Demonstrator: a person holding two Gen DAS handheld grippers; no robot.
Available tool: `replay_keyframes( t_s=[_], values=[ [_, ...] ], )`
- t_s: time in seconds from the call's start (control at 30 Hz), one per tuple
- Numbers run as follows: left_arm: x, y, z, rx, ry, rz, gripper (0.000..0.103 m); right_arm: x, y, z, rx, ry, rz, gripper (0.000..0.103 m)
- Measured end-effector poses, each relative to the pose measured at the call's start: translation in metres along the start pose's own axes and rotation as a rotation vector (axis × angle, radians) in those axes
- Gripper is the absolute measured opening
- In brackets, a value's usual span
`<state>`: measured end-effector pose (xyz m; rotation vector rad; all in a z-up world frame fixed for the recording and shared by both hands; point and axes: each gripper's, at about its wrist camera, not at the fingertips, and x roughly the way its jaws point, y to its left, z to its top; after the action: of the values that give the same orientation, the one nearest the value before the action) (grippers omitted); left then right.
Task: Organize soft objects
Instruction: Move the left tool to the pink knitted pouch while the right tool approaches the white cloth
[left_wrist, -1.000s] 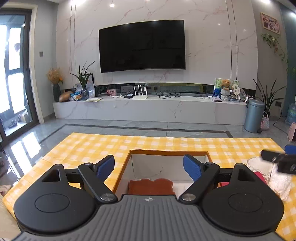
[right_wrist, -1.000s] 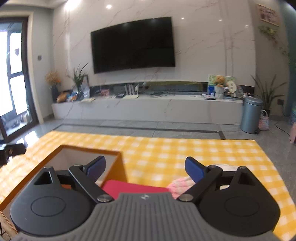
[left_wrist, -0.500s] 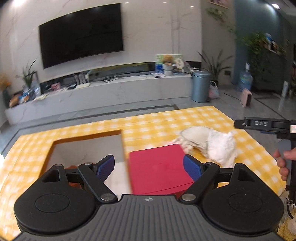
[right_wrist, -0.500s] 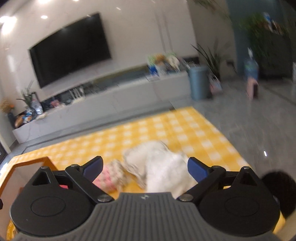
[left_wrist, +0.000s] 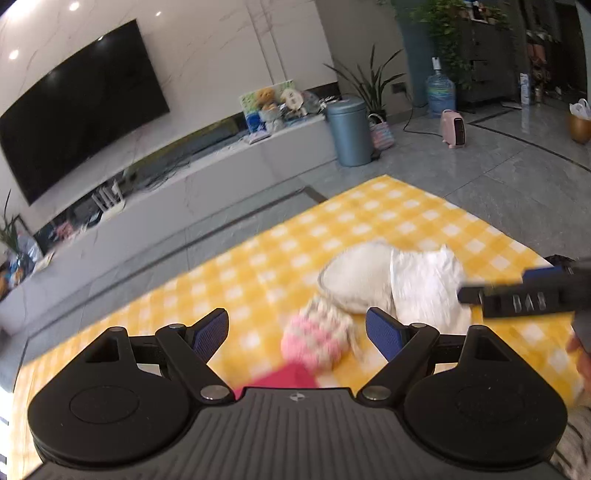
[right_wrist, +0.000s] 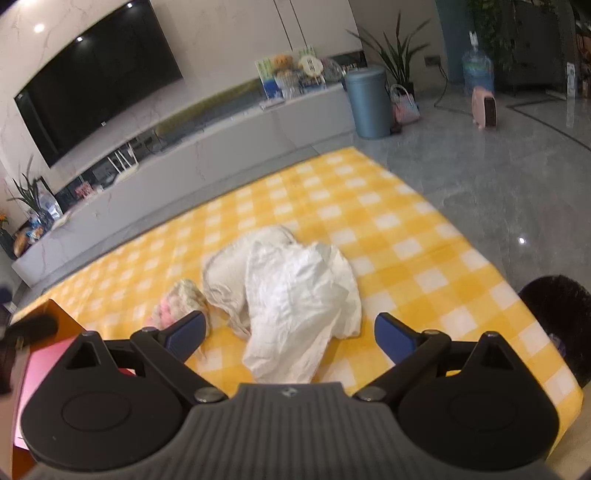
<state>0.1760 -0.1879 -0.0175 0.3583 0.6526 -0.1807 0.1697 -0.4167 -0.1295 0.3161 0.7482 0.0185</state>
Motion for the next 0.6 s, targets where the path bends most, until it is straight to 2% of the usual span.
replay_keyframes(
  t_s=[0.07,0.13,0.23,0.33,0.43,0.5,0.57,0.6],
  values=[
    [0.018,-0.003,0.004,0.0,-0.011,-0.035,0.098,0.004,0.001,-0.001,-0.019,0.008,-0.027,0.096],
    [0.037,-0.01,0.008,0.077,0.013,-0.083,0.099,0.004,0.001,-0.002,-0.022,-0.005,-0.001,0.096],
    [0.076,-0.021,0.014,0.222,0.14,-0.147,0.098,0.008,-0.003,-0.001,0.013,-0.01,0.061,0.096],
    [0.104,-0.024,0.014,0.299,0.246,-0.211,0.097,0.017,-0.004,-0.001,0.014,0.021,0.055,0.095],
    [0.127,-0.03,0.014,0.419,0.329,-0.225,0.097,0.028,-0.006,0.001,0.023,0.044,0.03,0.095],
    [0.14,-0.031,0.015,0.491,0.365,-0.202,0.097,0.034,-0.009,0.002,0.028,0.057,0.027,0.095],
    [0.159,-0.031,0.017,0.51,0.433,-0.181,0.097,0.039,-0.01,0.002,0.031,0.07,0.028,0.095],
    [0.17,-0.029,0.017,0.5,0.504,-0.189,0.097,0.042,-0.011,0.002,0.031,0.078,0.027,0.095]
  ],
)
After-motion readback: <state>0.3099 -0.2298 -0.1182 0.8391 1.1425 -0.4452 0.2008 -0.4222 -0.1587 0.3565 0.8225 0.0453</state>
